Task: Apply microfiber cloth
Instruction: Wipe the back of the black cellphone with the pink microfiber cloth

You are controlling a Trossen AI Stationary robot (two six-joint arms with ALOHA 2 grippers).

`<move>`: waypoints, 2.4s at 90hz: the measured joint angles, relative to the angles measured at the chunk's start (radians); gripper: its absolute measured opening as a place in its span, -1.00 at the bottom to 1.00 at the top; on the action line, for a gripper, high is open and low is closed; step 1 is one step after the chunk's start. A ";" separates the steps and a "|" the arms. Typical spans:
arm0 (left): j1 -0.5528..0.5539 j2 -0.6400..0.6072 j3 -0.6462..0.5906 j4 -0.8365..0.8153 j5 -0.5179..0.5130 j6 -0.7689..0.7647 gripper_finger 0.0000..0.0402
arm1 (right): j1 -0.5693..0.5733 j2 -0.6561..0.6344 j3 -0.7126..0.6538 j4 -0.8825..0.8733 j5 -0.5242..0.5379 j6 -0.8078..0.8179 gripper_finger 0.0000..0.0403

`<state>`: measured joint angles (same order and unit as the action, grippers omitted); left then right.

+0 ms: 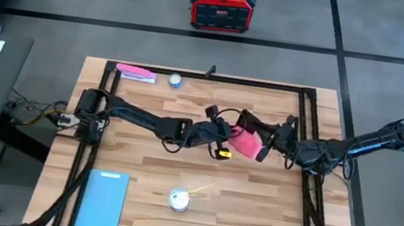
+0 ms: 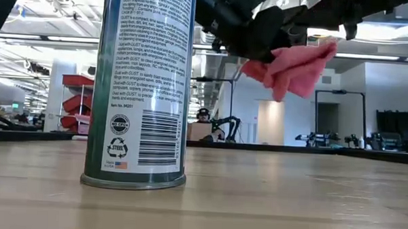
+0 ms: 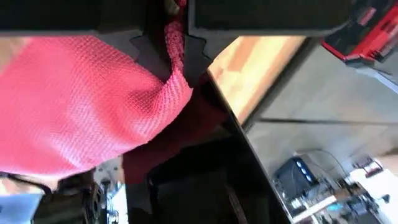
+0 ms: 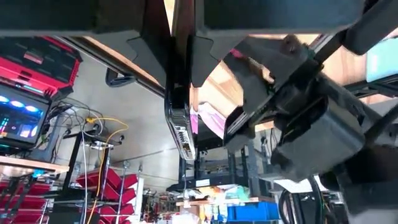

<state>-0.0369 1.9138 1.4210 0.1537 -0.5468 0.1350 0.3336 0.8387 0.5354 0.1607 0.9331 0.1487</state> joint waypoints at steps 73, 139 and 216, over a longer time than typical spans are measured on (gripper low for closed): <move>-0.020 -0.161 -0.121 -0.136 -0.051 0.036 -1.00 | 0.025 0.000 -0.001 -0.079 0.003 0.056 -0.91; -0.022 -0.729 -0.802 -0.216 0.182 -0.218 -1.00 | 0.027 0.001 -0.001 -0.139 0.008 0.116 -0.91; -0.043 -0.730 -0.976 -0.124 0.203 -0.420 -0.75 | 0.027 0.001 -0.001 -0.171 0.007 0.142 -0.91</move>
<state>-0.0796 1.1835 0.4449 0.0293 -0.3435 -0.2848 0.3605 0.8394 0.5346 -0.0105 0.9405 0.2905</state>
